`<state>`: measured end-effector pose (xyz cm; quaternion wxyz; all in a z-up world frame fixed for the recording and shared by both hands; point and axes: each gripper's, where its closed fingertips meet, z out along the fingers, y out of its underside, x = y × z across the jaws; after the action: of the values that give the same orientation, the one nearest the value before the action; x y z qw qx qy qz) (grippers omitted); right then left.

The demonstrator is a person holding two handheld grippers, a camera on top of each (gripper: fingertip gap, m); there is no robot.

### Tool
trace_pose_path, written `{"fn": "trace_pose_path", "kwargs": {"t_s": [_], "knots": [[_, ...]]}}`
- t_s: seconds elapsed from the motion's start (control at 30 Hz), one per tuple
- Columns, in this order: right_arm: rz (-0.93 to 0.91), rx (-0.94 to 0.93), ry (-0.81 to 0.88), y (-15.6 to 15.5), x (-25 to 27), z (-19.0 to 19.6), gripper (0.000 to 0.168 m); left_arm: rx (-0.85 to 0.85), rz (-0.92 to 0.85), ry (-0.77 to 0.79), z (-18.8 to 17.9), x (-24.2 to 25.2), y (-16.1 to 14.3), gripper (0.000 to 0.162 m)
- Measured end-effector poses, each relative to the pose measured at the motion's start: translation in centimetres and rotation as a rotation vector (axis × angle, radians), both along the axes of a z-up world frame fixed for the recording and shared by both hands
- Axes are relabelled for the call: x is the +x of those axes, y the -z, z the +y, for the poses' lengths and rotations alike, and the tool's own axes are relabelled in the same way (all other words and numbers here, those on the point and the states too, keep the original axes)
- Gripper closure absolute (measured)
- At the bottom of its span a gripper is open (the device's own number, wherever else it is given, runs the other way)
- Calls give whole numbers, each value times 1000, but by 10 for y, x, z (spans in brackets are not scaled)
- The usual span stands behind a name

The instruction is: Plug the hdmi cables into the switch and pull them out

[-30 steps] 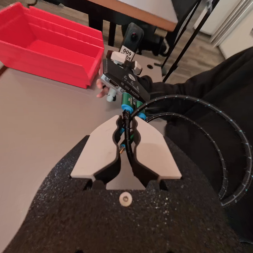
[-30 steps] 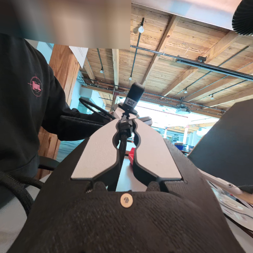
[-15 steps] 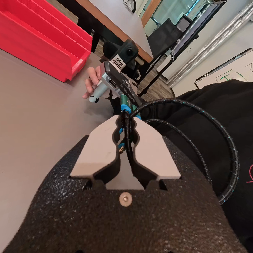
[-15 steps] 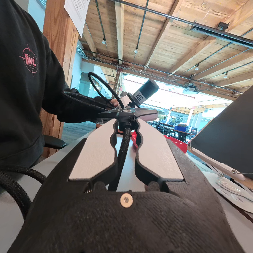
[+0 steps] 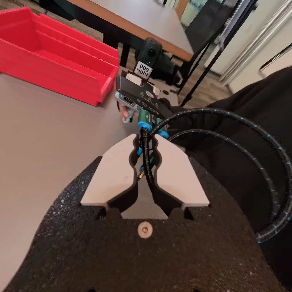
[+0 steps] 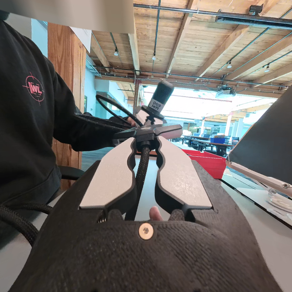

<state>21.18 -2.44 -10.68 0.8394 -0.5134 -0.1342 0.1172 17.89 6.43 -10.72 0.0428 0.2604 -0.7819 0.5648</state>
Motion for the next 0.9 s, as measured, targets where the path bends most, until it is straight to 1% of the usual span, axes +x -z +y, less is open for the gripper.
{"fn": "trace_pose_path", "kwargs": {"t_s": [0.13,0.2,0.3,0.4,0.57,0.73,0.83,0.9], "knots": [[21,13,-18,-1,1,-1,145,174,-234,-7,0,2,-4,147],[20,25,-32,-1,0,-2,145,230,-312,9,-2,1,-5,146],[15,25,-36,-1,-1,-2,145,269,-325,17,-3,-1,-4,147],[25,30,-40,-1,-1,-2,145,284,-297,-9,-2,-1,-6,148],[63,33,-55,-1,1,0,145,372,-340,-27,0,0,-5,149],[78,17,-64,2,-1,5,144,369,-307,14,4,0,-4,149],[57,-31,-67,8,-2,9,145,471,-306,77,6,-1,8,149],[54,-34,-49,8,-1,10,145,520,-318,74,8,3,11,149]]}}
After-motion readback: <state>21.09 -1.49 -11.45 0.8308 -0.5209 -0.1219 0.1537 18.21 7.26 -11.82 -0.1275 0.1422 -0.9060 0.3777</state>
